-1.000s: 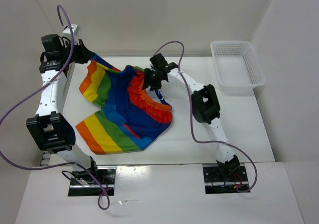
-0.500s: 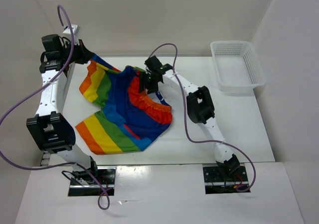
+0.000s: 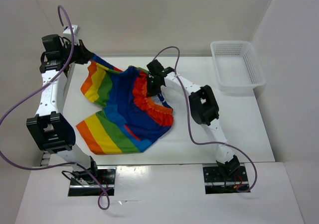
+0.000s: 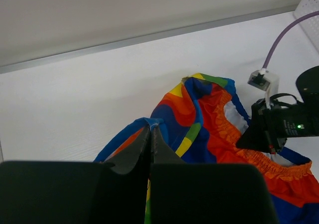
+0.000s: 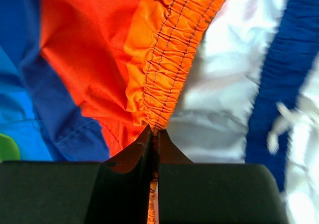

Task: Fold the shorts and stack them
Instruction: Flatten the shorts out

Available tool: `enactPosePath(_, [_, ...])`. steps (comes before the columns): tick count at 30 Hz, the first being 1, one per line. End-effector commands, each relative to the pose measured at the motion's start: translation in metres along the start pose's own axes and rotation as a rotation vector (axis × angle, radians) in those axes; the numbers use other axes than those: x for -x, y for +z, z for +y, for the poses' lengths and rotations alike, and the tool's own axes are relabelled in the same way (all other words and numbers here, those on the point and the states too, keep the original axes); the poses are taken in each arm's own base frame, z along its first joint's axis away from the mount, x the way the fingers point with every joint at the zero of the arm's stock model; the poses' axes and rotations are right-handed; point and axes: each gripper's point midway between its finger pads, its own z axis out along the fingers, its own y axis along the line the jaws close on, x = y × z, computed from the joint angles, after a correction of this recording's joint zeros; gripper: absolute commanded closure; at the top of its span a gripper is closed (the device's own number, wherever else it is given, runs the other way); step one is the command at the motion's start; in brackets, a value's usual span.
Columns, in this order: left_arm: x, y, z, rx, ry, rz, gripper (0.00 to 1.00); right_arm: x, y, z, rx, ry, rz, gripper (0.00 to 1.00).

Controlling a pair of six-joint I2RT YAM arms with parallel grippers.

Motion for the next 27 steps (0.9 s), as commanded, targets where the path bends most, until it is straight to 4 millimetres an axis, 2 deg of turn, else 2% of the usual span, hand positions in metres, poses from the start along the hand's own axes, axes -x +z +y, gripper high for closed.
enactPosePath(1, [0.017,-0.003,-0.003,-0.011,0.055,-0.042,1.0,0.053,-0.076,0.027,-0.022,-0.022,-0.251,0.96])
enactPosePath(2, [0.012,-0.002,-0.002,-0.011,0.048,-0.033,1.0,0.054,-0.083,0.025,-0.035,-0.03,-0.266,0.96])
enactPosePath(4, [0.012,-0.002,-0.002,-0.011,0.048,-0.033,1.0,0.043,-0.089,0.014,-0.073,-0.024,-0.257,0.96])
enactPosePath(5, [0.012,-0.002,-0.002,-0.011,0.048,-0.033,1.0,0.039,-0.1,0.009,-0.093,-0.022,-0.276,0.96])
enactPosePath(7, [0.008,-0.001,-0.002,-0.012,0.043,-0.025,1.0,0.031,-0.108,0.004,-0.102,-0.021,-0.283,0.96])
enactPosePath(8, [0.008,-0.001,-0.002,-0.012,0.043,-0.025,1.0,0.031,-0.123,0.008,-0.087,-0.013,-0.306,0.96])
enactPosePath(9, [0.008,-0.001,-0.002,-0.012,0.043,-0.025,1.0,0.02,-0.119,-0.007,-0.118,-0.002,-0.289,0.97])
enactPosePath(10, [0.004,0.0,-0.002,-0.012,0.038,-0.018,1.0,0.017,-0.128,-0.007,-0.113,0.008,-0.296,0.97])
enactPosePath(13, [0.006,0.0,-0.001,-0.012,0.043,-0.025,1.0,-0.006,-0.117,-0.034,-0.173,0.043,-0.251,1.0])
enactPosePath(14, [0.006,0.0,-0.001,-0.012,0.043,-0.025,1.0,-0.016,-0.112,-0.048,-0.195,0.067,-0.229,1.0])
enactPosePath(15, [0.003,0.002,-0.001,-0.023,0.038,-0.019,1.0,-0.022,-0.107,-0.053,-0.201,0.068,-0.22,1.0])
enactPosePath(17, [-0.001,0.003,-0.001,-0.023,0.032,-0.01,1.0,-0.033,-0.099,-0.074,-0.23,0.116,-0.198,1.0])
enactPosePath(21, [-0.006,0.004,-0.002,-0.033,0.025,-0.002,1.0,-0.04,-0.095,-0.104,-0.349,0.179,-0.214,1.0])
enactPosePath(22, [-0.006,0.004,-0.002,-0.033,0.025,-0.002,1.0,-0.036,-0.1,-0.107,-0.346,0.189,-0.231,1.0])
enactPosePath(23, [-0.006,0.004,-0.004,-0.042,0.025,-0.002,1.0,-0.039,-0.101,-0.119,-0.352,0.209,-0.227,0.99])
enactPosePath(24, [-0.01,0.005,-0.004,-0.043,0.02,0.005,1.0,-0.037,-0.103,-0.12,-0.331,0.221,-0.233,0.92])
enactPosePath(25, [-0.01,0.005,-0.004,-0.043,0.02,0.005,1.0,-0.037,-0.102,-0.115,-0.285,0.215,-0.216,0.62])
enactPosePath(26, [-0.01,0.005,-0.004,-0.043,0.02,0.005,1.0,-0.034,-0.102,-0.113,-0.262,0.206,-0.216,0.42])
enactPosePath(27, [-0.01,0.005,-0.005,-0.052,0.02,0.005,1.0,-0.033,-0.105,-0.111,-0.249,0.181,-0.217,0.37])
